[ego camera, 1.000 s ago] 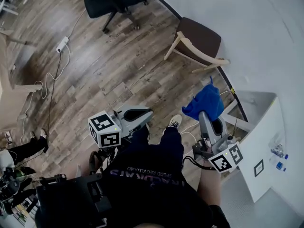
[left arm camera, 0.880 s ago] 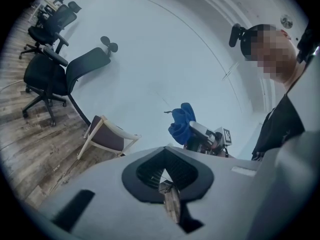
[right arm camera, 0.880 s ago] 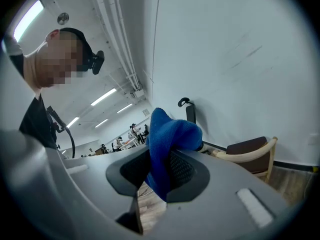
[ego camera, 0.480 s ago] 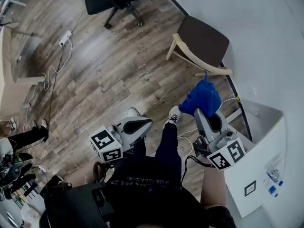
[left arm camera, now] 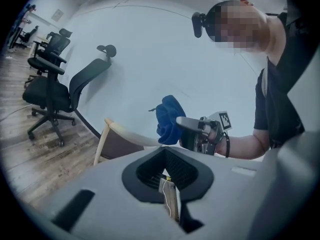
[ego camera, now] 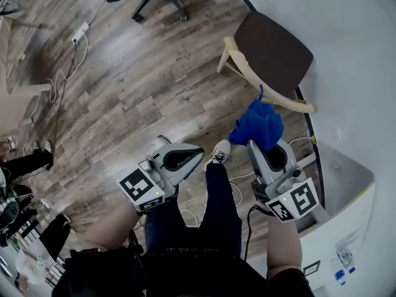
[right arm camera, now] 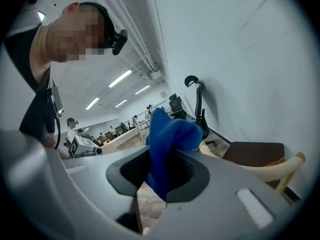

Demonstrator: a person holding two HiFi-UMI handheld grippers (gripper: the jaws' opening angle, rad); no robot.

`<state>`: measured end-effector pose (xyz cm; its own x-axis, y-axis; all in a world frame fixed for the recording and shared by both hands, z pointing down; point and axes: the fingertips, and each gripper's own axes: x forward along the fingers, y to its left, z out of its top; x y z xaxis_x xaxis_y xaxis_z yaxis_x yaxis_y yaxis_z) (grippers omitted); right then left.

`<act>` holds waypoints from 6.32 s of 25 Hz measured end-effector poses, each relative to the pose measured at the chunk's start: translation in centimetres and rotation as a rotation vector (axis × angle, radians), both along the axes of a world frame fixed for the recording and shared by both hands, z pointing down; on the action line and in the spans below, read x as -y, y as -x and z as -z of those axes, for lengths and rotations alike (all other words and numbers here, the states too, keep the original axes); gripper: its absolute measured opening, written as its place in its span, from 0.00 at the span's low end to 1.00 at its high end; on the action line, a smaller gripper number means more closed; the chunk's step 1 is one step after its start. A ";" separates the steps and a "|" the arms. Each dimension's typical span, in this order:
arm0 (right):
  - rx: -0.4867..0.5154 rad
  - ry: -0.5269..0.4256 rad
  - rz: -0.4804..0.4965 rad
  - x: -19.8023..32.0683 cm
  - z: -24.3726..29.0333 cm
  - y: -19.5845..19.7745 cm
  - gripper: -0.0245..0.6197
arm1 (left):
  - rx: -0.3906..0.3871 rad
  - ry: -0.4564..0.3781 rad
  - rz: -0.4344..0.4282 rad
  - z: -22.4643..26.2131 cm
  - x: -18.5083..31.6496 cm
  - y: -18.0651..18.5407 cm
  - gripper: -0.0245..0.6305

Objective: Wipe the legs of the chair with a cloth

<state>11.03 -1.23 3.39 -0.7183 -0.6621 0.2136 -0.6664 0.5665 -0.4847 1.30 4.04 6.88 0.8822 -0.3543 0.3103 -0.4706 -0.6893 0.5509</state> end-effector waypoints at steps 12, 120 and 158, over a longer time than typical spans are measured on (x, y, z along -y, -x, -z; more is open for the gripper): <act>-0.133 -0.052 0.012 3.7 -14.3 5.2 0.18 | -0.064 -0.052 -0.055 -14.8 0.8 2.9 0.05; -0.047 -0.196 -0.305 16.8 -46.1 0.0 0.17 | -0.187 -0.166 -0.292 -38.7 7.5 0.5 0.04; -0.169 0.012 -0.763 4.9 -57.1 -22.4 0.17 | -0.130 -0.099 -0.304 -42.5 8.8 -2.4 0.05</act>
<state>33.40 -6.08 60.54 -0.0220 -0.9568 0.2898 -0.9348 -0.0830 -0.3453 3.67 -4.72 49.34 0.9819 -0.0922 0.1656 -0.1659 -0.8405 0.5158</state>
